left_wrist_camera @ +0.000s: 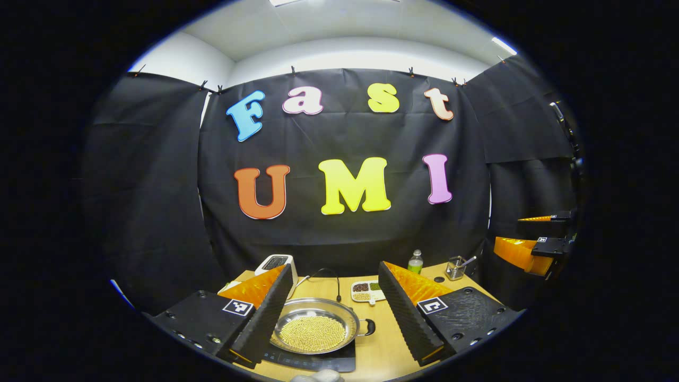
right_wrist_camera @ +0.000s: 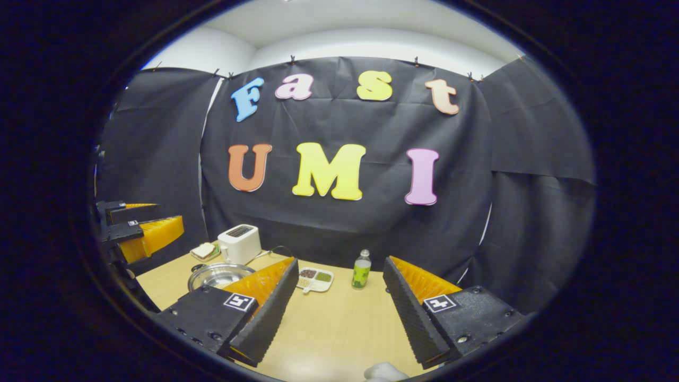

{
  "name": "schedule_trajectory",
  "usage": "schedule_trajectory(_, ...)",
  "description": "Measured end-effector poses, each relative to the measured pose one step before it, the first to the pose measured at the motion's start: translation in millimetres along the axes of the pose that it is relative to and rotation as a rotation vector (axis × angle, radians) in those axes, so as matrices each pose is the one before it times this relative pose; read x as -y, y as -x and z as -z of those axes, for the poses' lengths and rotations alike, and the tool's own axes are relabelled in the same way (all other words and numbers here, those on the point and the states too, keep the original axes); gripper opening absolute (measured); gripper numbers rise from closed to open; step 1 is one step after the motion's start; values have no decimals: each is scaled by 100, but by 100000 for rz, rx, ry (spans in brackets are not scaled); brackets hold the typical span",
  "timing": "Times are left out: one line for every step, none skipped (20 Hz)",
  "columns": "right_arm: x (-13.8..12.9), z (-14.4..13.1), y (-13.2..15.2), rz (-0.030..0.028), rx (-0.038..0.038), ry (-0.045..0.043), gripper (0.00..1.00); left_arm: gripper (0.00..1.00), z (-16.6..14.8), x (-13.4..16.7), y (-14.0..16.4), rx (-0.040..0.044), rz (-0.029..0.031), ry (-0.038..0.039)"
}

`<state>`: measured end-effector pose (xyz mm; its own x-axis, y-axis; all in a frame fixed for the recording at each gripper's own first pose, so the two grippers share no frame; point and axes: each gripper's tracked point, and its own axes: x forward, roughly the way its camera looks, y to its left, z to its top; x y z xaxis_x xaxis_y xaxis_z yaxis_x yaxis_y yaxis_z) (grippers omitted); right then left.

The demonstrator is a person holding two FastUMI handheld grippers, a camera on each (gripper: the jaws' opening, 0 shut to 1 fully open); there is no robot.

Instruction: First push the handle of the pot to place it horizontally, then grasp the pot with both hands and set it on the induction cooktop.

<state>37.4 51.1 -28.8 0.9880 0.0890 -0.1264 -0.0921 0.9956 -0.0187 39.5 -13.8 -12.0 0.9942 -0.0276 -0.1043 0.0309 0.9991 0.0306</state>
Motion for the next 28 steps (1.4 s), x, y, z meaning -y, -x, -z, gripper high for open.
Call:
schedule_trajectory(1357,-986,890,1402,2407,-916,100,96,-865,935,485,1293,23,1075)
schedule_trajectory(1350,-931,767,1200,2278,-1625,100,96,-764,1057,390,1165,240,1232)
schedule_trajectory(1053,-311,543,587,902,-1547,100,96,-498,1075,366,1144,284,871)
schedule_trajectory(1125,-321,581,733,168,-1992,100,96,-582,979,393,781,175,855)
schedule_trajectory(1052,-360,501,1266,1299,-1531,100,96,-440,1139,245,895,738,593)
schedule_trajectory(1301,-557,240,1344,977,-1200,100,96,-281,1254,452,91,1107,753)
schedule_trajectory(1064,-382,431,1010,408,-661,100,96,-311,831,435,-26,772,707)
schedule_trajectory(868,-163,522,1022,443,-556,100,96,-220,852,272,131,894,794)
schedule_trajectory(769,-266,366,510,406,-356,100,96,-243,437,245,232,223,650)
schedule_trajectory(584,-223,329,753,588,-137,100,96,-407,169,28,859,-697,-205)
schedule_trajectory(547,-226,357,720,638,262,100,96,-99,148,25,194,-618,-268)
schedule_trajectory(354,6,148,461,109,45,100,96,9,352,75,-64,-96,219)
schedule_trajectory(97,8,191,-82,466,302,100,96,33,391,33,119,261,331)
schedule_trajectory(58,61,177,-272,-415,320,100,96,-70,87,207,27,-119,-134)
schedule_trajectory(-74,53,79,-941,280,202,100,96,-121,70,77,60,-237,-327)
schedule_trajectory(77,21,155,-388,-361,129,100,96,53,-73,-76,294,-506,-238)
schedule_trajectory(96,28,39,-248,-91,-236,100,96,96,-27,134,-256,-322,260)
schedule_trajectory(173,-16,-88,11,290,-223,100,96,-51,49,104,-91,185,652)
schedule_trajectory(129,-17,-2,-89,3,-170,100,96,23,169,41,-162,160,277)
schedule_trajectory(166,78,77,147,70,-263,100,96,-215,-85,61,167,-341,-271)
schedule_trajectory(177,132,118,148,-273,-349,100,96,0,-27,222,-280,-393,-448)
schedule_trajectory(112,-27,28,-159,90,-241,100,96,-55,-135,89,278,-377,-565)
schedule_trajectory(182,-17,-32,234,-210,139,100,96,-126,36,-17,53,-224,-308)
schedule_trajectory(352,132,31,136,-170,190,100,96,4,184,125,-186,151,-171)
schedule_trajectory(84,-213,78,94,504,39,100,96,94,241,0,-163,245,-196)
schedule_trajectory(186,-74,22,315,-111,90,100,96,109,261,-8,-455,413,-118)
schedule_trajectory(120,-85,133,-50,262,66,100,96,-89,186,2,79,317,-45)
schedule_trajectory(17,-186,38,-75,440,2,100,96,-243,177,-1,566,412,-239)
